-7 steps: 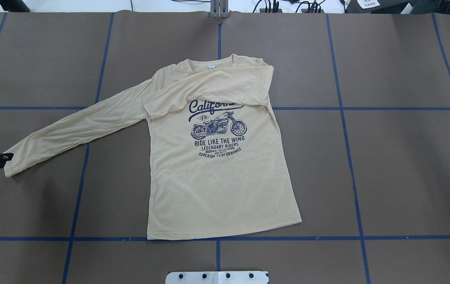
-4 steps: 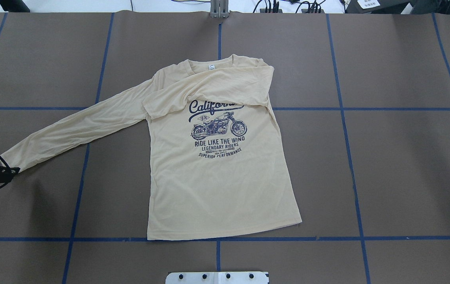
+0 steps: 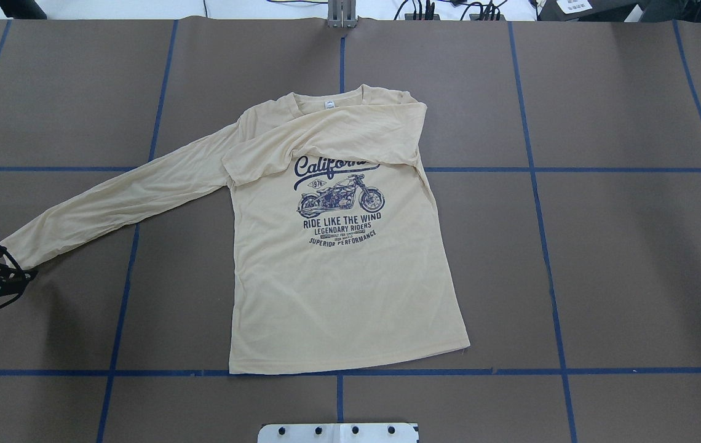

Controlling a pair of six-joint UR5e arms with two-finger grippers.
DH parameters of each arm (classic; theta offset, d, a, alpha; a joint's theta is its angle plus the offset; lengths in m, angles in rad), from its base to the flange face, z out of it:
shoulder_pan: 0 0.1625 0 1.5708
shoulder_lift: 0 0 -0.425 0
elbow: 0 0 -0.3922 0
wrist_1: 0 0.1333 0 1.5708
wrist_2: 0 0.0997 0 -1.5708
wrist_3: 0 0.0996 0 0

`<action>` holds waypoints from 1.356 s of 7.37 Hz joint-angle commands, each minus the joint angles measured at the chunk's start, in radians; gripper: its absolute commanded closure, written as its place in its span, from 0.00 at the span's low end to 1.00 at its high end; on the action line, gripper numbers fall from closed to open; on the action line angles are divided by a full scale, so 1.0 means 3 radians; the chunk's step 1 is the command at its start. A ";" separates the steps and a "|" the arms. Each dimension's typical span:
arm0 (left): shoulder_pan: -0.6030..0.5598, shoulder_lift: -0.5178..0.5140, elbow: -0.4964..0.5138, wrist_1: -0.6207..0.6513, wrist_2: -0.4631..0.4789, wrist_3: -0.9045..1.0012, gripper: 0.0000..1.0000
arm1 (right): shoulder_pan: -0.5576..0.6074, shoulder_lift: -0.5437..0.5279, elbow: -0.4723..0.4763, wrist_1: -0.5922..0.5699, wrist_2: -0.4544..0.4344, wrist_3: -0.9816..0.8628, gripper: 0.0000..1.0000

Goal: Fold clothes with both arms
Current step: 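Grasp the cuff of the other sleeve with the left gripper while the right arm withdraws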

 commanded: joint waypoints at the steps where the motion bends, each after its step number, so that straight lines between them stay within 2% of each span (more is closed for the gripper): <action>1: 0.0003 0.0039 0.0000 -0.0005 -0.0005 0.0007 0.37 | 0.0000 0.0004 -0.0005 0.0000 0.0000 0.0012 0.00; 4: 0.0044 0.0075 0.0000 -0.0066 -0.0015 0.0007 0.38 | 0.0000 0.0004 -0.0010 0.0000 0.0000 0.0017 0.00; 6: 0.0054 0.0091 0.0000 -0.0092 -0.0026 0.0002 0.54 | 0.0000 0.0004 -0.0010 0.0000 0.0000 0.0022 0.00; 7: 0.0059 0.0096 0.0000 -0.0097 -0.0026 0.0002 0.67 | 0.0000 0.0004 -0.0010 0.0000 0.0000 0.0027 0.00; 8: 0.0059 0.0096 0.0000 -0.0112 -0.0031 0.0002 0.95 | 0.0000 0.0004 -0.0010 0.0000 0.0000 0.0027 0.00; 9: 0.0054 0.0101 -0.0005 -0.0128 -0.0021 0.0002 1.00 | -0.0005 0.0004 -0.0010 0.0000 0.0005 0.0027 0.00; 10: 0.0044 0.0116 -0.0061 -0.0148 -0.0021 0.0007 1.00 | 0.0000 0.0004 -0.0010 0.0000 0.0005 0.0027 0.00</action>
